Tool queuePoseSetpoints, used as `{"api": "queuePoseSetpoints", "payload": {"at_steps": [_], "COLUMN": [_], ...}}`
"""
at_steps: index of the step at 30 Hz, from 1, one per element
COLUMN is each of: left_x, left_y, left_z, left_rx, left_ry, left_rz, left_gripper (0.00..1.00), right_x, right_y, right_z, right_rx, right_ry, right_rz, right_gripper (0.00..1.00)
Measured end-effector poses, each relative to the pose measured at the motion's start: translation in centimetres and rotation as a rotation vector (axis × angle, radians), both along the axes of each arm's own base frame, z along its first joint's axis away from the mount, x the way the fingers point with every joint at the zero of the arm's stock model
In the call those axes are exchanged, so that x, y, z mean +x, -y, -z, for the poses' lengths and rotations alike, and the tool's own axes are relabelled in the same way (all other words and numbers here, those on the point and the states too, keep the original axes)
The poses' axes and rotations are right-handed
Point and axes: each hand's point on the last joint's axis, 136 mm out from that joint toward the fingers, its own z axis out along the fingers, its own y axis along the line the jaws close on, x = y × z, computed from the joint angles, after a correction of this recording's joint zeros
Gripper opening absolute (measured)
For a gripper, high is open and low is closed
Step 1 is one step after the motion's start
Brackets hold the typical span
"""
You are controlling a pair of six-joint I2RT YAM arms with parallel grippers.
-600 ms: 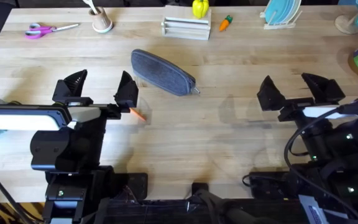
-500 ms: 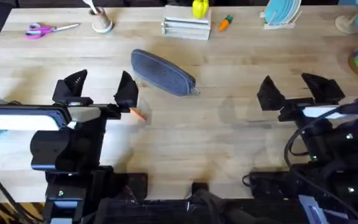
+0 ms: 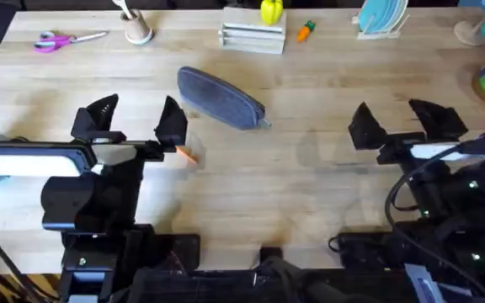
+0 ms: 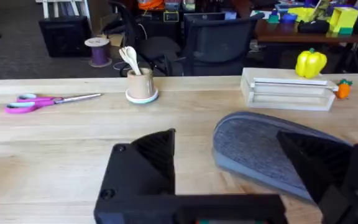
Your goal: Unzip the bag, pick up the pens from the table one at a time and place them inside, then zip the bag closed.
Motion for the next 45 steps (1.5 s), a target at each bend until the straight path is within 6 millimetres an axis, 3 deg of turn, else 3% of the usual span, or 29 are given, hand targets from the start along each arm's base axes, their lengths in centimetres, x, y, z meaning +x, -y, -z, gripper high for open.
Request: {"api": "queuePoseSetpoints", "payload": {"at_steps": [8,15,22,27,29,35,41,45], "left_x": [-0.5,-0.2,2.5,4.8,6.2,7.4,7.7,6.9], "left_y": [0.0,0.1,0.9,1.6,2.3,3.4,3.8,3.9], "left_z": [-0.5,-5.9,-11.3,-13.6,-13.9,-14.1,-13.8,-13.1], "left_rx": [0.0,0.036,0.13,0.14,0.143,0.188,0.254,0.433], "left_ry": [-0.086,-0.187,-0.336,-0.449,-0.549,-0.643,-0.661,-0.667], "left_rz": [-0.001,0.012,0.078,0.131,0.183,0.283,0.333,0.419], "left_gripper": [0.992,0.991,0.991,0.991,0.991,0.991,0.991,0.992], "right_x": [-0.6,-2.2,-2.7,-2.0,-1.3,-0.1,0.0,0.0], "right_y": [-0.1,-0.3,-0.8,-0.9,-0.9,-0.9,-0.9,-0.9], "right_z": [0.0,-3.1,-6.2,-8.9,-10.6,-12.3,-12.5,-12.5], "right_rx": [0.0,-0.003,-0.038,-0.041,-0.04,-0.041,-0.041,-0.041], "right_ry": [-0.063,-0.188,-0.403,-0.56,-0.646,-0.696,-0.706,-0.708], "right_rz": [-0.003,-0.021,-0.058,-0.073,-0.076,-0.078,-0.079,-0.079], "right_gripper": [0.992,0.992,0.992,0.992,0.992,0.992,0.992,0.992]}}
